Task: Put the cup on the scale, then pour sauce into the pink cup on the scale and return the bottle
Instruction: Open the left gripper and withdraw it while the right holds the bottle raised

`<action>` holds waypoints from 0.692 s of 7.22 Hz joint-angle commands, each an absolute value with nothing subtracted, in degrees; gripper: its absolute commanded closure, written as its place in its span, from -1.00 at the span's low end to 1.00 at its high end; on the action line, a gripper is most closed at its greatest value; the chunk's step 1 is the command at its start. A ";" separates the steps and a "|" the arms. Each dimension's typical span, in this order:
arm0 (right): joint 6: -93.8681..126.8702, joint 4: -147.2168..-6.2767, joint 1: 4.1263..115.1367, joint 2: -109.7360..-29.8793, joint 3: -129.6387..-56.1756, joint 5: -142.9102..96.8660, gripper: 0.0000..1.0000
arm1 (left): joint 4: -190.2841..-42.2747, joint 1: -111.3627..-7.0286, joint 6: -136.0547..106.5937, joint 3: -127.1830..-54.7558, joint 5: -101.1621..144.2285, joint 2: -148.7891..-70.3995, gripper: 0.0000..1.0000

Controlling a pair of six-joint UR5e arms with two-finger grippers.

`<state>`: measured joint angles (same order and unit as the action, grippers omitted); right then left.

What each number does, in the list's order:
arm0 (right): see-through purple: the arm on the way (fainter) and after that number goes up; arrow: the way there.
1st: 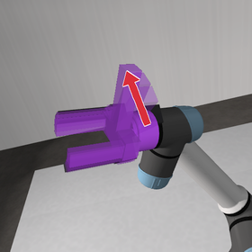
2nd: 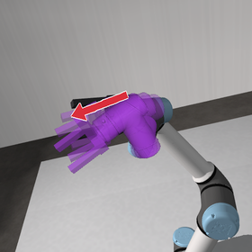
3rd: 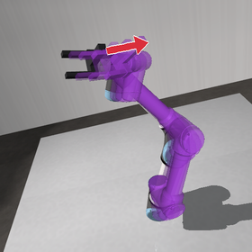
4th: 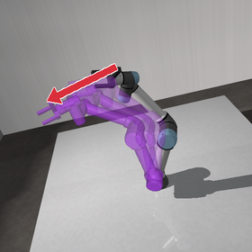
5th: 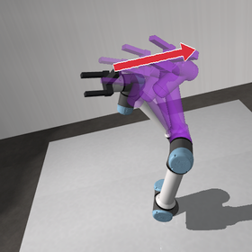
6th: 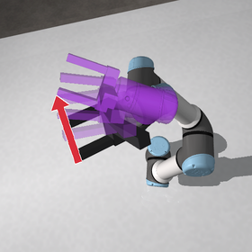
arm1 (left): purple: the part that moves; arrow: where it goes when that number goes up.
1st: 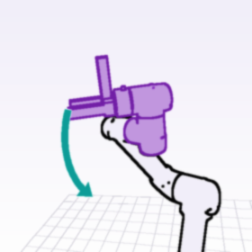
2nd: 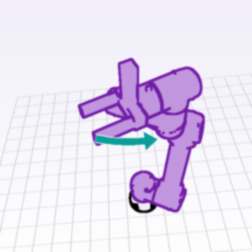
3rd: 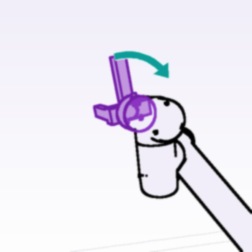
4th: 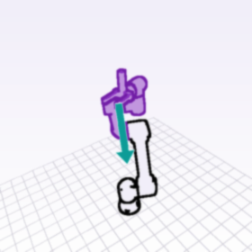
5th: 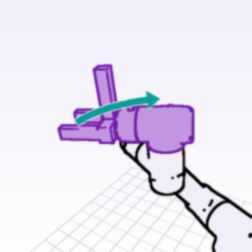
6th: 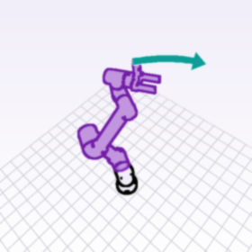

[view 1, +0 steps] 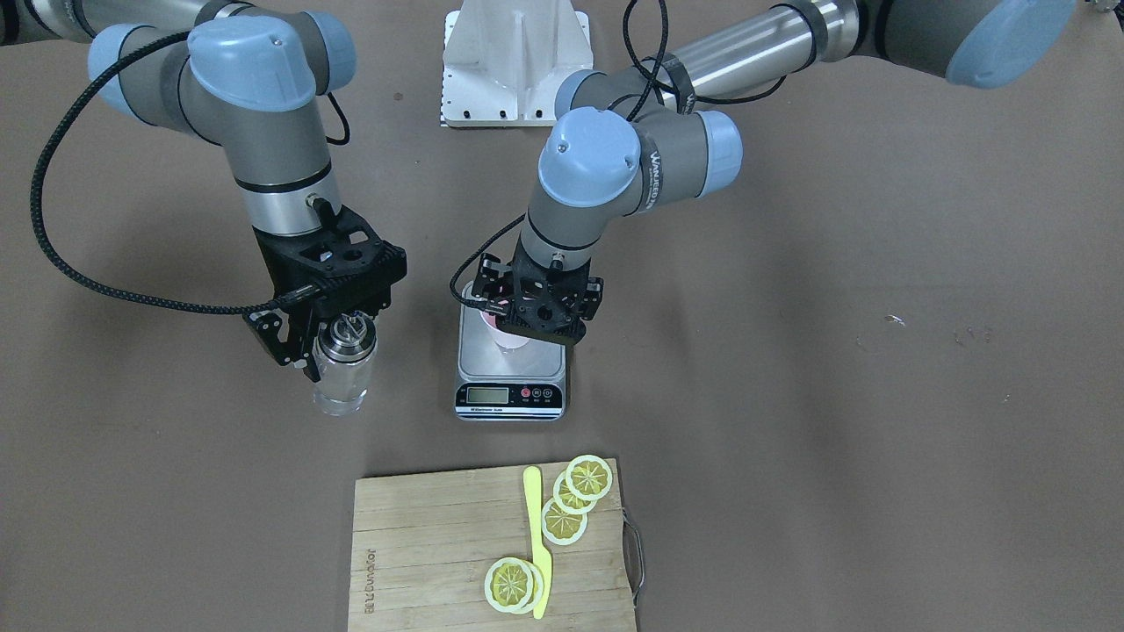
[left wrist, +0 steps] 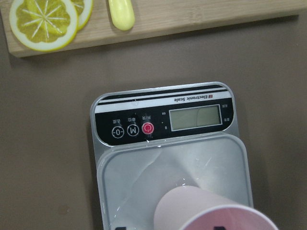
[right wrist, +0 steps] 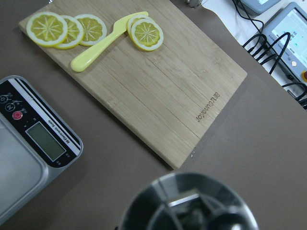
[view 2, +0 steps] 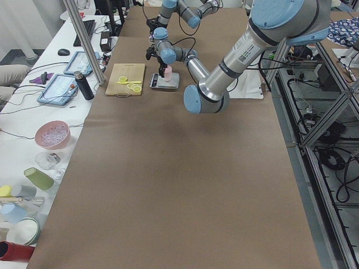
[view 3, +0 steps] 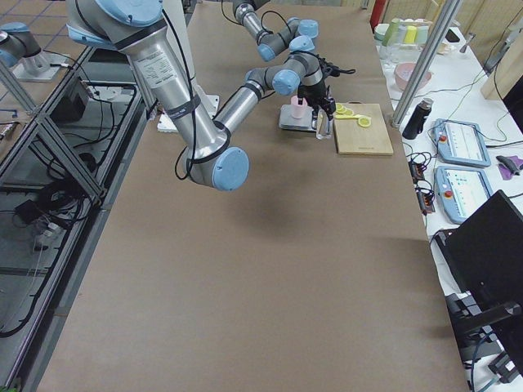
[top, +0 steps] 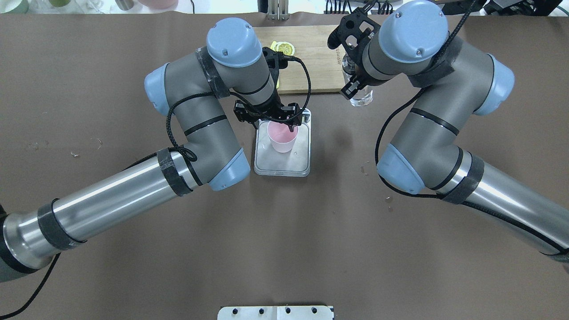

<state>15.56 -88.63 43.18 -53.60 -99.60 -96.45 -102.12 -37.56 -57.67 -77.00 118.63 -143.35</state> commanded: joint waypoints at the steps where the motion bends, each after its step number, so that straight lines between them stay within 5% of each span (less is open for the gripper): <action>1: 15.47 -90.96 41.84 -53.17 -99.84 -92.13 1.00 | -101.87 -39.19 -57.74 -82.50 119.09 -140.21 -0.94; 5: 14.68 -97.27 40.35 -50.73 -100.37 -86.94 1.00 | -102.04 -48.93 -52.50 -88.32 131.38 -132.65 -0.94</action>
<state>14.91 -94.41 40.96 -52.13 -100.21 -88.79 -102.09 -45.96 -55.30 -86.96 128.59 -135.04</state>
